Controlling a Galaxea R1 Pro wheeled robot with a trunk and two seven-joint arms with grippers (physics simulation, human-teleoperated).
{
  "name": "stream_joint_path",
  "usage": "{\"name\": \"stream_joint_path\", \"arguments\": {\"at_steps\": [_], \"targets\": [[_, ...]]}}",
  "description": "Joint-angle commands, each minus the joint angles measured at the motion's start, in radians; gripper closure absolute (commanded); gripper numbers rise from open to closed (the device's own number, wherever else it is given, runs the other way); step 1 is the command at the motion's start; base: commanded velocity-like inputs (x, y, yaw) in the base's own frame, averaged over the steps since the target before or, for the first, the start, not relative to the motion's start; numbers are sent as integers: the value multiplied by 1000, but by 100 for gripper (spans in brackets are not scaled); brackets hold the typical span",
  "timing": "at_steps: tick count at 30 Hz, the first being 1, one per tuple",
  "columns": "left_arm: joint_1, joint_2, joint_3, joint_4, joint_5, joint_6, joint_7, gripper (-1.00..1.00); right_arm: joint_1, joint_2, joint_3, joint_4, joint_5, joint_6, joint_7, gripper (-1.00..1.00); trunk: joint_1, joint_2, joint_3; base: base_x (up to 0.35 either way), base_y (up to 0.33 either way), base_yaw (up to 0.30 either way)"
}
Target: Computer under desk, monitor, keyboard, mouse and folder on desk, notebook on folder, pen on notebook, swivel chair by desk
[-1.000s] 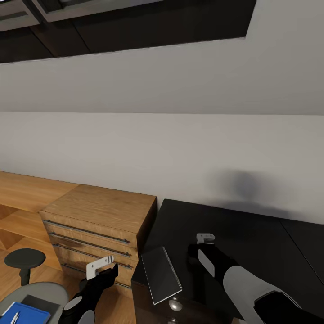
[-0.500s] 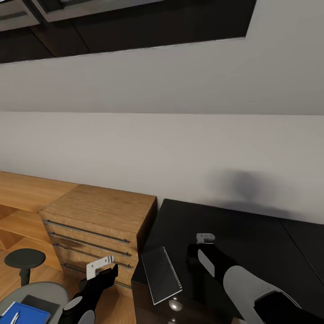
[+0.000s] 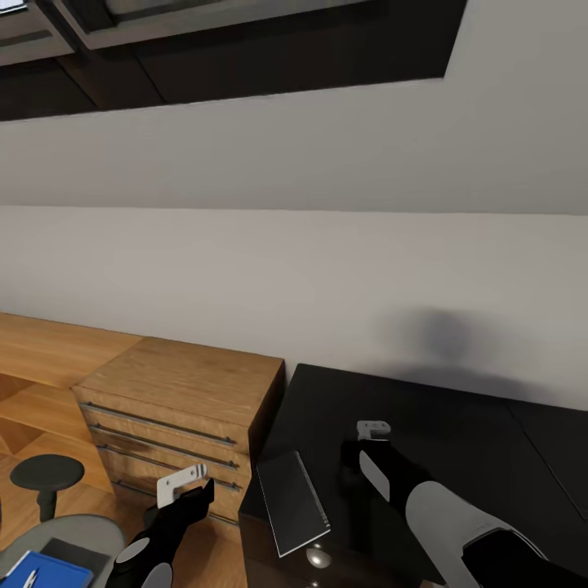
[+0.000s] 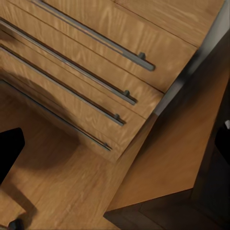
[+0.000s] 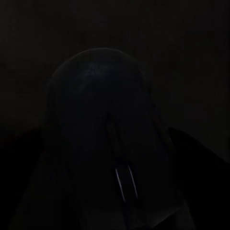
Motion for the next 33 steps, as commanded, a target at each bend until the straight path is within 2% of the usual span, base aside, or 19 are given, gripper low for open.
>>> {"name": "stream_joint_path", "arguments": {"at_steps": [1,4,8,10,13,14,16,19,22,27,33], "targets": [[-1,1,-3,-1,5,1,9,-100,0,-2,8,-29,-10,-12,-12,100,-4,7,2,0,0,0],[-1,1,-4,-1,2,1,10,-100,0,-4,-5,-101,-10,-39,-50,100,-15,28,11,0,0,0],[-1,1,-4,-2,2,0,10,-100,2,-3,-96,-183,-13,-59,-191,100,-31,56,24,0,0,0],[-1,1,-4,-2,1,0,10,-100,7,-3,-118,-248,-15,-62,-242,100,-38,70,30,0,0,0],[-1,1,-4,-1,1,1,10,-100,109,-5,-136,-492,-13,-43,-288,100,-50,91,40,0,0,0],[-1,1,-4,-1,1,1,10,-100,132,-5,-137,-529,-13,-34,-291,100,-54,98,43,0,0,0],[-1,1,-4,-1,1,0,10,-100,208,-5,-139,-663,-11,16,-297,100,-58,105,46,0,0,0],[-1,1,-4,-1,1,1,9,-100,251,-4,-140,-766,-12,58,-300,100,-58,105,46,0,0,0],[-1,1,-4,-1,3,2,8,-100,268,-1,-140,-812,-16,76,-301,100,-58,105,46,0,0,0],[-1,2,-4,0,7,4,7,-100,273,0,-139,-826,-18,82,-300,100,-58,105,46,0,0,0],[-1,4,-4,1,6,2,7,-100,276,0,-141,-830,-16,75,-300,100,-58,105,46,-316,0,-95]]}}
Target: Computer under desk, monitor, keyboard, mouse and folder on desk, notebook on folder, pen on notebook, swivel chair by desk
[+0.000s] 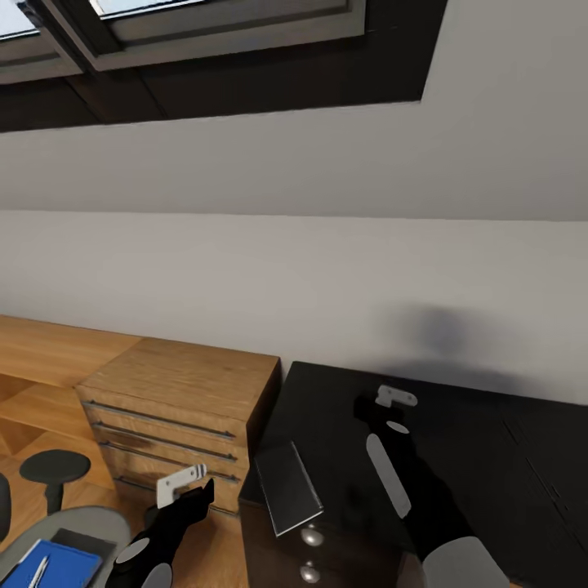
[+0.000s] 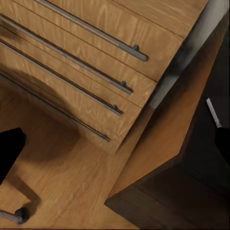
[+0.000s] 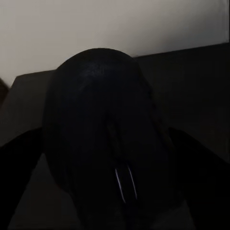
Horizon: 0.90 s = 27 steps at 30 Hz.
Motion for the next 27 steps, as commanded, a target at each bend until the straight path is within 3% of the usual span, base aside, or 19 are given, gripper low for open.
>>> {"name": "stream_joint_path", "arguments": {"at_steps": [1,11,15,23,27], "targets": [[-1,1,-2,-2,6,1,9,-100,-1,0,2,-1,-7,3,-7,100,-1,-1,-1,-334,0,-230],[-1,2,-2,-12,3,-5,9,-100,-1,0,3,-1,-7,1,-7,100,-1,-1,0,-262,0,-70],[0,3,-4,-34,0,-62,9,-100,-1,-1,2,0,-6,1,-7,100,-1,-1,0,-40,0,-1],[-1,3,-12,-61,-1,-97,7,-100,-1,-3,0,-1,-5,1,-7,100,-1,-1,0,-1,0,-59],[-1,3,-38,-65,-1,-117,7,-100,-1,-5,-1,-1,-4,-1,-7,100,-1,-1,2,0,0,-221]]}}
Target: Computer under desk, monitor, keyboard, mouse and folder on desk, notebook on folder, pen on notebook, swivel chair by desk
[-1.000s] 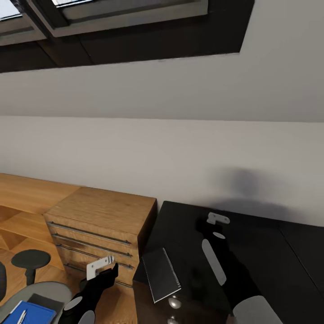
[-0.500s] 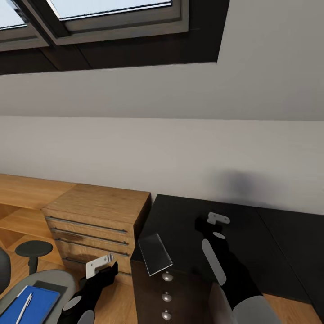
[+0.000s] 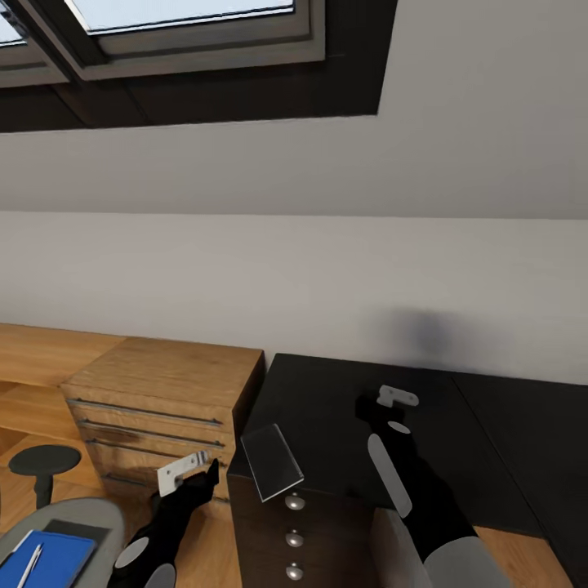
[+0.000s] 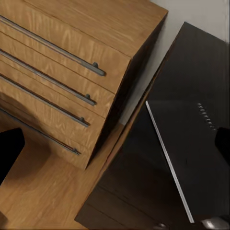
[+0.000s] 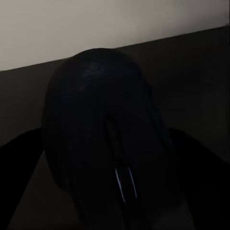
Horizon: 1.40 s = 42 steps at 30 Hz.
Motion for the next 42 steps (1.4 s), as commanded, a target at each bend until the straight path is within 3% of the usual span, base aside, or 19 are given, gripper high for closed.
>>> {"name": "stream_joint_path", "arguments": {"at_steps": [1,6,11,12,26,35,36,37,40,41,42], "targets": [[-1,1,-7,-3,5,-5,7,-100,-1,0,2,-1,-7,3,-8,100,0,-1,-1,0,0,-240],[-1,6,-36,-3,4,-52,7,-100,-1,-1,0,0,-7,3,-8,100,0,-1,1,0,0,-245],[-1,32,-59,-3,5,-70,6,-100,-1,-2,-3,0,-7,2,-6,100,0,-1,3,0,0,-249],[-1,33,-61,-3,5,-70,7,-100,-1,-14,-4,1,-7,2,-4,100,0,-1,3,0,0,-259],[-1,33,-62,-3,5,-66,7,-100,-1,-67,-13,8,-9,3,2,100,0,-1,3,0,0,-276],[-1,33,-63,-3,5,-65,7,-100,-1,-78,-11,10,-7,11,11,100,0,-1,3,0,0,-297],[-1,33,-62,-3,5,-65,7,-100,-1,-92,-10,9,-7,13,18,100,0,-1,3,0,0,-298],[-1,33,-62,-3,5,-65,8,-100,-1,-134,-7,6,-7,30,35,100,0,-1,3,0,0,-298],[-1,33,-71,-3,5,-65,8,-100,0,-191,-6,8,-7,59,57,100,0,-1,3,0,0,-298],[-1,32,-97,-2,5,-65,9,-100,27,-298,-6,14,-7,72,186,100,0,-1,3,0,0,-298],[-1,32,-99,-2,5,-65,9,-100,30,-307,-6,16,-7,73,206,100,0,-1,3,0,0,-298]]}}
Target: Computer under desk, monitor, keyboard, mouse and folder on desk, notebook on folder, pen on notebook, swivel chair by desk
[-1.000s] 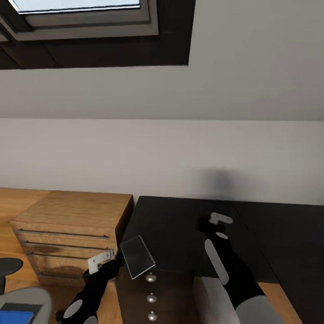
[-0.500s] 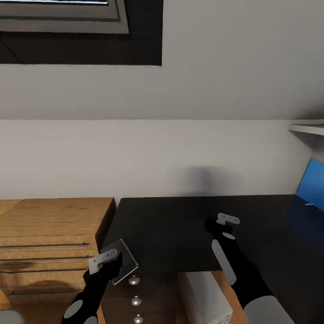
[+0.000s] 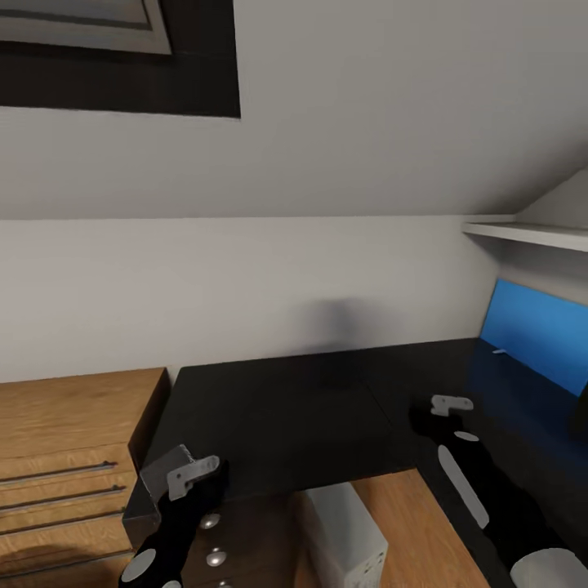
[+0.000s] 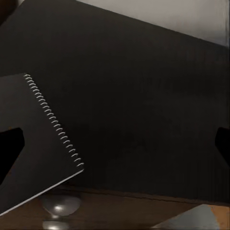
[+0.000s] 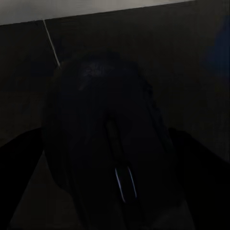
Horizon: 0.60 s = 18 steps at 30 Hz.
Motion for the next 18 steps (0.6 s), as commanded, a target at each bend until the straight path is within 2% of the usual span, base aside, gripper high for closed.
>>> {"name": "stream_joint_path", "arguments": {"at_steps": [1,2,7,10,18], "targets": [[-1,1,-5,-2,4,3,8,-100,2,-9,4,3,-11,2,11,100,0,-1,-1,0,0,-298],[-1,1,-12,-2,4,2,8,-100,13,-29,12,45,10,1,111,100,0,-1,-1,0,0,-298],[-1,2,-14,-2,4,0,8,-100,20,-38,19,86,70,0,240,100,0,-1,-1,0,0,-298],[-1,2,-15,-2,4,0,8,-100,21,-39,18,92,79,-1,268,100,0,-1,-1,0,0,-298],[-1,1,-17,-2,4,0,8,-100,21,-45,18,97,84,-3,281,100,0,-1,-1,0,0,-298]]}}
